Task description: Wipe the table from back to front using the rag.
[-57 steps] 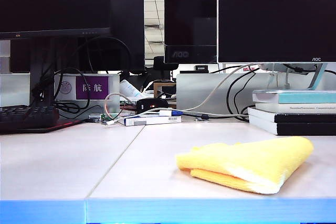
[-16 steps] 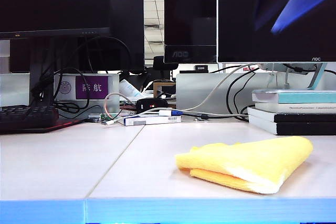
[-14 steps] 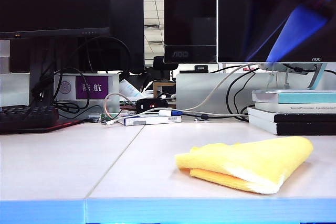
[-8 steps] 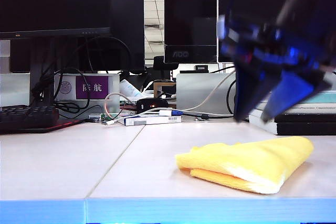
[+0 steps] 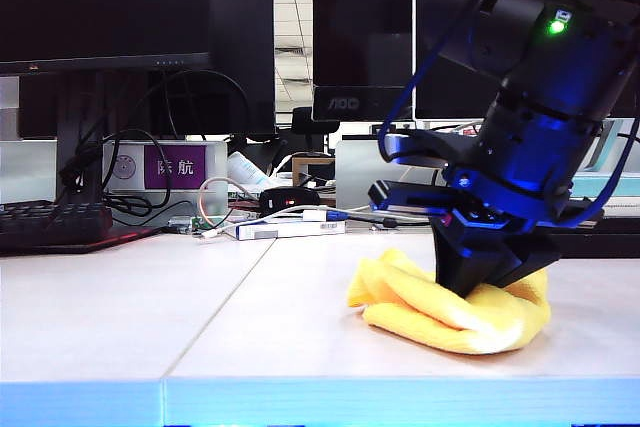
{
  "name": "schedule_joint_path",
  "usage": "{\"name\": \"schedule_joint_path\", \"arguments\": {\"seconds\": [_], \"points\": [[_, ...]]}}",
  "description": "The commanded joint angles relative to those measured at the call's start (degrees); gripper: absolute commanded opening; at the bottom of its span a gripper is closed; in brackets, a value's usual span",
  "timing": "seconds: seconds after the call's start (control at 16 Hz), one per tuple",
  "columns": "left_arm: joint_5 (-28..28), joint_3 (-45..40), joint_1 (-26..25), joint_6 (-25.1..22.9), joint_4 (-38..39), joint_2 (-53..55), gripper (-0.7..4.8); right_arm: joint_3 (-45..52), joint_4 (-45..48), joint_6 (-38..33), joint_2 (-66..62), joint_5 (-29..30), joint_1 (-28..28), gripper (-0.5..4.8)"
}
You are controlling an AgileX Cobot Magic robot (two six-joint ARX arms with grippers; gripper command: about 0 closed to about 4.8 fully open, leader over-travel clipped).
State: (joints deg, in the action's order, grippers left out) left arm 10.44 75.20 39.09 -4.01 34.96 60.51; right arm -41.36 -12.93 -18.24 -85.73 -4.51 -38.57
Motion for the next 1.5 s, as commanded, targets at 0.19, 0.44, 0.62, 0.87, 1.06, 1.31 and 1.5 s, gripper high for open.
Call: {"name": "schedule_joint_path", "arguments": {"seconds": [0.19,0.44,0.62,0.87,1.06,1.31,1.5], "points": [[0.1,0.4,0.1,0.1,-0.3,-0.1,-0.06,0.5,-8.9,-1.3,0.9,-1.3,-2.5,-0.06],[-0.1,0.4,0.1,0.1,-0.3,-0.1,-0.06,0.6,-10.8,-3.3,1.6,-3.5,-8.7,-0.06],[-0.1,0.4,0.1,0.1,-0.3,-0.1,-0.06,0.6,-9.4,-4.5,1.6,-6.5,-9.1,-0.06],[-0.1,0.4,0.1,0.2,-0.3,-0.1,-0.06,0.6,0.0,-4.0,-1.6,-12.3,-6.9,-0.05],[-0.1,0.4,0.1,0.2,0.2,-0.1,-0.06,0.6,5.3,-2.0,-4.4,-12.2,-1.5,-0.05],[-0.1,0.4,0.1,0.2,0.2,-0.1,-0.06,0.6,14.1,2.3,-5.8,-9.6,5.0,-0.05],[-0.1,0.4,0.1,0.2,0.2,-0.1,-0.06,0.6,17.4,4.8,-7.3,-8.3,6.2,-0.05]]}}
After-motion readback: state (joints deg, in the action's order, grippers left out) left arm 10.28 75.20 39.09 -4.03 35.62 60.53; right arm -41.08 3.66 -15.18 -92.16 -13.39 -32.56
